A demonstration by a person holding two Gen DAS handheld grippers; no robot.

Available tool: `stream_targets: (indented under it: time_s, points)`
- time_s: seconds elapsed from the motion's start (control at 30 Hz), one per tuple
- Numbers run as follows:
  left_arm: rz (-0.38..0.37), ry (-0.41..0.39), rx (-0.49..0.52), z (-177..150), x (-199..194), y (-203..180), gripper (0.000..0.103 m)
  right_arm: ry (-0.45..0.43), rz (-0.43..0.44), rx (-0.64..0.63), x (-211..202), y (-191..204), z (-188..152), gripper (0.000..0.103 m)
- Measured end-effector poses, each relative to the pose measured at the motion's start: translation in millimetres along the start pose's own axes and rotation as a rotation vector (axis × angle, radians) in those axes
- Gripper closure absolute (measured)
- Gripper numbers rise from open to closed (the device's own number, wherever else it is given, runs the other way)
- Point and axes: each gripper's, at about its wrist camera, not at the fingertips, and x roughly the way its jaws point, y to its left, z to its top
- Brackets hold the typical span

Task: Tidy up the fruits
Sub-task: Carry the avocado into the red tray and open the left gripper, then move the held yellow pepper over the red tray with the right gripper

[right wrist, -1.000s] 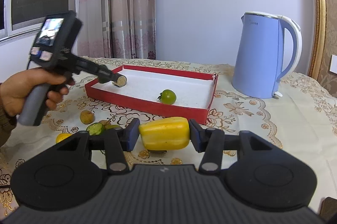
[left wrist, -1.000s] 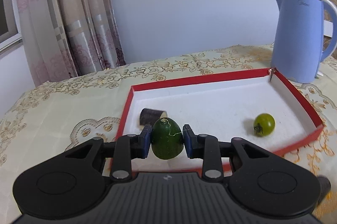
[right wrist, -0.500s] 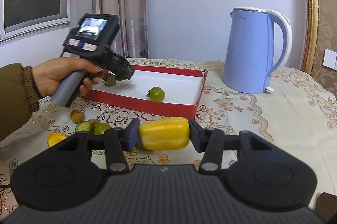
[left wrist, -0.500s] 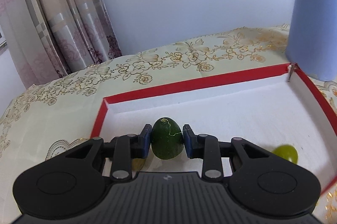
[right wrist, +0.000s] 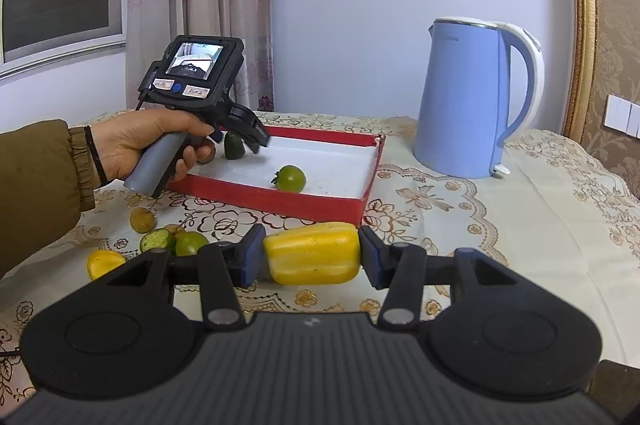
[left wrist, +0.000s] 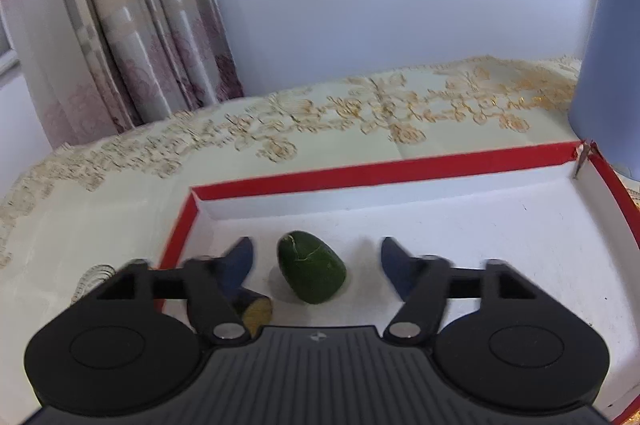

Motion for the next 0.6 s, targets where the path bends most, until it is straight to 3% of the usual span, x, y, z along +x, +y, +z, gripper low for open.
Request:
stream_targets:
  time_s: [0.17, 0.6]
  points:
    - [0.028, -0.030, 0.012, -4, -14, 3, 0.030, -0.001, 0.015, -0.023, 6, 5, 7, 0.055]
    - [0.060, -0.069, -0.172, -22, -61, 59, 0.030, -0.033, 0.069, -0.091, 57, 7, 62, 0.055]
